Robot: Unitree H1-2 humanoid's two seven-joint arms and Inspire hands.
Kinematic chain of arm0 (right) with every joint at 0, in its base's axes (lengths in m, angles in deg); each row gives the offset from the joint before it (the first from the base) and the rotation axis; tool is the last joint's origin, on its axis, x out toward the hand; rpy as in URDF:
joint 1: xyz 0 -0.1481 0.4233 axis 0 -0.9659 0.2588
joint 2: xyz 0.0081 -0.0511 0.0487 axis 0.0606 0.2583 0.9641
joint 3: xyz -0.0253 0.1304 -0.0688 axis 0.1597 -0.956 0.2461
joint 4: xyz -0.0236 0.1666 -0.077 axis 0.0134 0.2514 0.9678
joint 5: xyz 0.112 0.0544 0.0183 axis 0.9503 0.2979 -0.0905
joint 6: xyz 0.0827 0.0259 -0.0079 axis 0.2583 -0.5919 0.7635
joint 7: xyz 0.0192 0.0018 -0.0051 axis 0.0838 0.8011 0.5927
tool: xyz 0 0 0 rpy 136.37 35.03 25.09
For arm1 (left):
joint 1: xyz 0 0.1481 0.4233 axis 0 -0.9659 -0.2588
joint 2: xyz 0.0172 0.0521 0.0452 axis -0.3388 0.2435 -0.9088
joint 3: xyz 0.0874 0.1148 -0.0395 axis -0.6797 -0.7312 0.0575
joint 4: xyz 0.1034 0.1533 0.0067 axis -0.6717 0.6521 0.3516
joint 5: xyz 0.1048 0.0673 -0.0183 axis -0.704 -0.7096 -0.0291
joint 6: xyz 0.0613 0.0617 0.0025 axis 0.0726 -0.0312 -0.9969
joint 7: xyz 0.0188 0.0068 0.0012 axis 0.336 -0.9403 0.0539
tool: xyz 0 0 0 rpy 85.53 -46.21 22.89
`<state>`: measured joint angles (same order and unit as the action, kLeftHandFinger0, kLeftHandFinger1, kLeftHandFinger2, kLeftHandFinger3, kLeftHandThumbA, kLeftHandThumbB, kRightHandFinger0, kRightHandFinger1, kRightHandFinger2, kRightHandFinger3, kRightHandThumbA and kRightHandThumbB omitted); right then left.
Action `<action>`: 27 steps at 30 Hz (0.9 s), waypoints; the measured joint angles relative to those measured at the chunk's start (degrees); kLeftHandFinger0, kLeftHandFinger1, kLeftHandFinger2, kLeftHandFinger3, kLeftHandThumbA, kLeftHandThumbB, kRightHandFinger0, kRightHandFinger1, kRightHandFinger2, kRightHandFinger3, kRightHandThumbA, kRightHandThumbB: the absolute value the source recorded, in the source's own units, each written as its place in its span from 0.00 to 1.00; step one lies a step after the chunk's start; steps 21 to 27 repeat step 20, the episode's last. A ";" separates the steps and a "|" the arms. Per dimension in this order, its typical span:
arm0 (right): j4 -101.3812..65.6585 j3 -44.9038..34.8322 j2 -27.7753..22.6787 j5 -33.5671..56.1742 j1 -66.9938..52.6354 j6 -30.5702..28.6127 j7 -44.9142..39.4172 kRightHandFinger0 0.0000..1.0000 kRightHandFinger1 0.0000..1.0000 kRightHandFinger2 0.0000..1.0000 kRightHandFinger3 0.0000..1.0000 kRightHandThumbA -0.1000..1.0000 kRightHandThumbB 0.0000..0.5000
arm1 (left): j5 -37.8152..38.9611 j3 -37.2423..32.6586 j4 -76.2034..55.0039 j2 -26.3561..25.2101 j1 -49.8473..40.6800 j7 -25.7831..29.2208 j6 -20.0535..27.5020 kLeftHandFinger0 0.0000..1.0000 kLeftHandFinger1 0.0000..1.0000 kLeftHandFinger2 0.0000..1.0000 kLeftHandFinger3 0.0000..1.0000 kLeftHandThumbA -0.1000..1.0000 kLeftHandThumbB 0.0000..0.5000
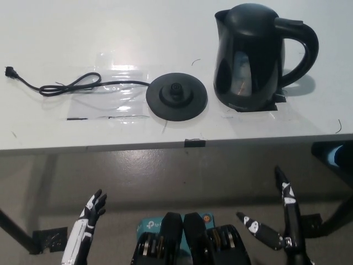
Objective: Use the right hand to grab the handle of the kettle from the base and place it on the right side
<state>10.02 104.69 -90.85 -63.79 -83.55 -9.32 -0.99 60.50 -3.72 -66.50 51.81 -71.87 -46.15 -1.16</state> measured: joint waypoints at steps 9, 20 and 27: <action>0.19 -0.45 -0.67 1.18 -3.44 0.00 -1.87 0.86 0.89 1.00 1.00 0.94 0.48 | -1.30 -1.16 0.69 0.15 -2.71 0.75 0.44 1.00 1.00 1.00 1.00 1.00 1.00; -2.59 -4.19 -0.98 3.24 -0.46 0.00 -4.10 0.85 0.86 1.00 1.00 0.88 0.25 | -1.08 0.01 0.12 -0.19 2.94 1.09 0.17 1.00 1.00 1.00 1.00 1.00 0.96; -2.59 -4.19 -0.98 3.24 -0.46 0.00 -4.10 0.85 0.86 1.00 1.00 0.88 0.25 | -1.08 0.01 0.12 -0.19 2.94 1.09 0.17 1.00 1.00 1.00 1.00 1.00 0.96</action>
